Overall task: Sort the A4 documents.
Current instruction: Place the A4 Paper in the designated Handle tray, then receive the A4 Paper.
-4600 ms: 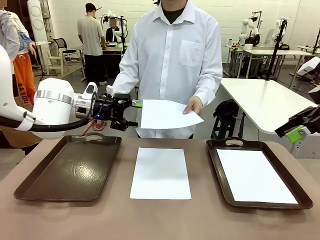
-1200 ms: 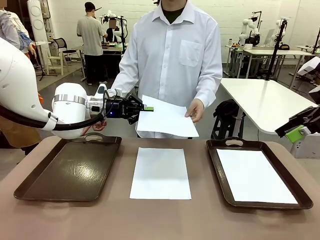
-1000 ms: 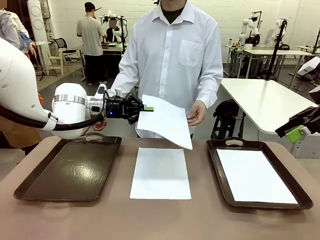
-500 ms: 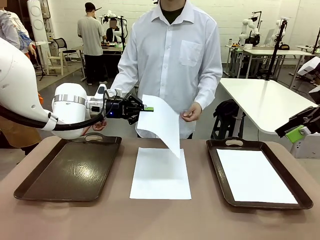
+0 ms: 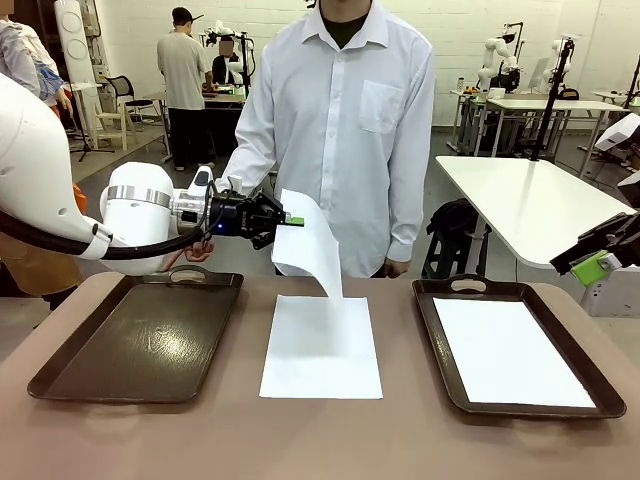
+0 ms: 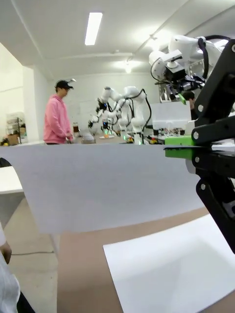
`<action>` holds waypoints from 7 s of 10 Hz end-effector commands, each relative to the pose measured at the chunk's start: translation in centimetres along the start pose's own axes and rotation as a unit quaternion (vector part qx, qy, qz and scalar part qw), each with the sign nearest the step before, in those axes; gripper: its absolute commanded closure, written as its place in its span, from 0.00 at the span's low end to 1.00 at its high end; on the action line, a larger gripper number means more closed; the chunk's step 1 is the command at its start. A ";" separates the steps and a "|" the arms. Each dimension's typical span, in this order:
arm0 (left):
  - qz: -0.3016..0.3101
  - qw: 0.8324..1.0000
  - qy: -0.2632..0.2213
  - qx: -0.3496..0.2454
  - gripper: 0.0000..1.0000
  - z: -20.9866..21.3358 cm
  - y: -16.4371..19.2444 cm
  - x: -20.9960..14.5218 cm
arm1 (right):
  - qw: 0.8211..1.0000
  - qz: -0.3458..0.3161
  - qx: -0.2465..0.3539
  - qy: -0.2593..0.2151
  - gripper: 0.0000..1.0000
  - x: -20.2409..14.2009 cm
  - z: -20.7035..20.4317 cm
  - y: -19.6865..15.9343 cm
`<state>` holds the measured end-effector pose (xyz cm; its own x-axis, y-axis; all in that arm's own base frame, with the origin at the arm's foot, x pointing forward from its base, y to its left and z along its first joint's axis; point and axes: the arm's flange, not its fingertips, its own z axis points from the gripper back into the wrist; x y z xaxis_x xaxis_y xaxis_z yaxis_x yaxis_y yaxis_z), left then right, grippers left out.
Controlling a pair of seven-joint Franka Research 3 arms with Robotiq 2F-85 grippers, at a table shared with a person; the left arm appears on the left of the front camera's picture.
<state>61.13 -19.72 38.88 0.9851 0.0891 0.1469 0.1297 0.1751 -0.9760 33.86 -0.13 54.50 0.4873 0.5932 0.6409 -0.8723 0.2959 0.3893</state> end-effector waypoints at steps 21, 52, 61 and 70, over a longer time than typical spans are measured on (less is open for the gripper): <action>0.064 0.967 0.072 0.237 0.99 21.3 4.9 -4.4 | 1.000 0.002 0.001 -0.001 0.00 0.1 -0.1 0.0; 0.104 0.865 0.063 0.487 0.00 22.8 7.4 -1.3 | 1.000 0.002 0.001 -0.001 0.00 0.1 -0.1 0.0; 0.098 0.869 0.067 0.481 0.00 23.0 7.7 -1.1 | 1.000 0.002 0.001 -0.001 0.00 0.1 -0.1 0.0; -0.298 0.767 0.027 0.567 0.00 16.9 -13.4 -2.5 | 1.000 0.002 0.001 -0.001 0.00 0.1 -0.1 0.0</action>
<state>57.33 -6.32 54.80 0.8900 -0.2992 0.3440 0.3112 0.9501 0.0212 33.86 -0.04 54.51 0.4870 0.5955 0.6389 -0.8724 0.2971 0.3881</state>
